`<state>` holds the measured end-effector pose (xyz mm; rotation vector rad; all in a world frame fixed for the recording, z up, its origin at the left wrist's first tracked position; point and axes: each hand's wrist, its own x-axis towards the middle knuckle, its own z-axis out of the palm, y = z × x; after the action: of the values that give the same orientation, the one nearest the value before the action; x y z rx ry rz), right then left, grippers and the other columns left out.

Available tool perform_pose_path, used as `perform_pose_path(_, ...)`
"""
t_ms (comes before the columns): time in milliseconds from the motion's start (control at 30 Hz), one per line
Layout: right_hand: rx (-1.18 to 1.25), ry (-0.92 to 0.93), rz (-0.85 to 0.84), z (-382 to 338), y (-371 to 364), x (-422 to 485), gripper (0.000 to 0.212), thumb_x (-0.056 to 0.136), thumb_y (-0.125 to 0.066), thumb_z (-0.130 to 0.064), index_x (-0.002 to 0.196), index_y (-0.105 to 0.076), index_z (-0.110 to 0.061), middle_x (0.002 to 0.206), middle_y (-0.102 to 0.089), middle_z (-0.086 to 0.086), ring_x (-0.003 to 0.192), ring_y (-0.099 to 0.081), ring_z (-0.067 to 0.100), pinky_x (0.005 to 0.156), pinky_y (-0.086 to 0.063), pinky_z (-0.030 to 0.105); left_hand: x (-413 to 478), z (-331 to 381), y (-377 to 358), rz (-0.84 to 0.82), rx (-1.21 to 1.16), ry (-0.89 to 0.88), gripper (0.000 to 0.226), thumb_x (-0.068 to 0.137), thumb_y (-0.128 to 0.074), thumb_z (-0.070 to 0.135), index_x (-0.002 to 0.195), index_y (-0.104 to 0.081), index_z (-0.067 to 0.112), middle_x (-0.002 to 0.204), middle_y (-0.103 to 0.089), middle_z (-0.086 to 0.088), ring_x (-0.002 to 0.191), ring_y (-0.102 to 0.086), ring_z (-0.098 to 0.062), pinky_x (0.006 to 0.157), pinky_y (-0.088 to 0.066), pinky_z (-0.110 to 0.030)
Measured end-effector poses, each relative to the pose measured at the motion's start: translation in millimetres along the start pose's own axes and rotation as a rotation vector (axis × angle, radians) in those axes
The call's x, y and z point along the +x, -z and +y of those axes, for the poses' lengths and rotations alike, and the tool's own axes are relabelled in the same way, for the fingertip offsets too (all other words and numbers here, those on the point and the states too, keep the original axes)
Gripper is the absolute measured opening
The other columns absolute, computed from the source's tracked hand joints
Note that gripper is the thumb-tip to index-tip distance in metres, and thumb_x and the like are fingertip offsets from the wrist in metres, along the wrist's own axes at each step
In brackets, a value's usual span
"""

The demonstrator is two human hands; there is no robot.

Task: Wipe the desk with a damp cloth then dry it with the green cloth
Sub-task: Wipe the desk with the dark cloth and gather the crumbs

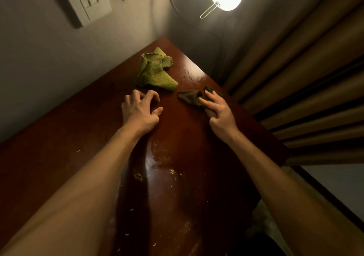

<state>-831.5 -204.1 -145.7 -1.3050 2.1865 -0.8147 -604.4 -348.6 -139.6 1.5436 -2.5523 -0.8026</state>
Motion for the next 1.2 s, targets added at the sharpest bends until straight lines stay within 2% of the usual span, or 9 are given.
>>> perform_pose_path(133,-0.02,0.022,-0.014,5,-14,-98,0.055,0.095,-0.058,0.007,0.142,-0.061,-0.021,0.16,-0.042,-0.002,0.153,-0.025,0.017,0.126,-0.017,0.04,-16,26,-5,0.033,0.027,0.049,0.026,0.096,-0.061,0.021,0.116,-0.051,0.034,0.128,-0.039,-0.005,0.125,-0.039,-0.033,0.104,-0.032,-0.049)
perform_pose_path(233,-0.029,0.05,-0.091,11,-8,-127,0.056,0.097,-0.058,0.004,0.145,-0.058,-0.026,0.162,-0.038,-0.006,0.155,-0.021,0.013,0.127,-0.013,0.037,-43,52,-24,0.073,0.057,0.046,0.055,0.088,-0.057,0.006,0.133,-0.05,0.035,0.147,-0.036,-0.005,0.137,-0.034,-0.032,0.111,-0.031,-0.048)
perform_pose_path(333,-0.059,0.099,-0.093,24,9,-103,0.055,0.094,-0.057,0.003,0.143,-0.061,-0.023,0.16,-0.042,0.0,0.154,-0.026,0.022,0.126,-0.017,0.039,-64,84,-49,0.049,0.069,-0.079,0.053,0.102,-0.05,0.023,0.152,-0.042,0.034,0.167,-0.03,0.0,0.154,-0.023,-0.022,0.121,-0.022,-0.042)
perform_pose_path(433,-0.083,0.017,-0.011,45,32,-79,0.051,0.094,-0.053,-0.003,0.141,-0.062,-0.019,0.157,-0.046,0.007,0.151,-0.032,0.03,0.123,-0.026,0.051,-73,119,-68,-0.047,0.067,-0.211,0.053,0.106,-0.043,0.031,0.159,-0.037,0.031,0.171,-0.025,0.0,0.159,-0.017,-0.02,0.125,-0.02,-0.042)
perform_pose_path(567,-0.109,-0.067,0.053,75,60,-87,0.046,0.103,-0.052,-0.006,0.146,-0.057,-0.022,0.161,-0.041,0.0,0.154,-0.025,0.021,0.126,-0.021,0.047,-70,131,-72,-0.096,0.173,-0.204,0.055,0.107,-0.035,0.041,0.162,-0.03,0.034,0.172,-0.022,-0.001,0.16,-0.014,-0.023,0.126,-0.02,-0.044)
perform_pose_path(733,-0.133,-0.203,0.252,87,58,-151,0.043,0.104,-0.053,-0.01,0.144,-0.058,-0.023,0.159,-0.044,-0.002,0.152,-0.029,0.022,0.124,-0.027,0.049,-71,115,-64,-0.14,0.431,-0.34,0.068,0.103,-0.036,0.045,0.166,-0.013,0.036,0.175,-0.011,-0.003,0.161,-0.01,-0.024,0.124,-0.021,-0.047)
perform_pose_path(933,-0.14,-0.239,0.259,67,29,-202,0.044,0.105,-0.052,-0.013,0.147,-0.056,-0.024,0.162,-0.038,-0.006,0.155,-0.023,0.016,0.125,-0.019,0.036,-72,126,-62,-0.113,0.396,-0.286,0.069,0.099,-0.043,0.044,0.164,-0.022,0.037,0.173,-0.017,-0.002,0.16,-0.015,-0.024,0.123,-0.023,-0.046)
perform_pose_path(1100,-0.16,-0.161,0.223,78,43,-133,0.044,0.103,-0.053,-0.011,0.146,-0.057,-0.021,0.161,-0.041,-0.001,0.153,-0.027,0.022,0.126,-0.022,0.047,-66,126,-49,-0.094,0.381,-0.336,0.066,0.099,-0.052,0.04,0.161,-0.034,0.033,0.169,-0.032,-0.002,0.155,-0.03,-0.024,0.121,-0.028,-0.043)
perform_pose_path(1200,-0.138,-0.158,0.226,72,41,-87,0.044,0.104,-0.051,-0.014,0.148,-0.055,-0.022,0.162,-0.039,-0.004,0.154,-0.024,0.019,0.127,-0.017,0.04,-58,124,-42,-0.078,0.399,-0.396,0.068,0.095,-0.059,0.033,0.159,-0.04,0.026,0.164,-0.041,-0.002,0.148,-0.042,-0.023,0.122,-0.031,-0.039)
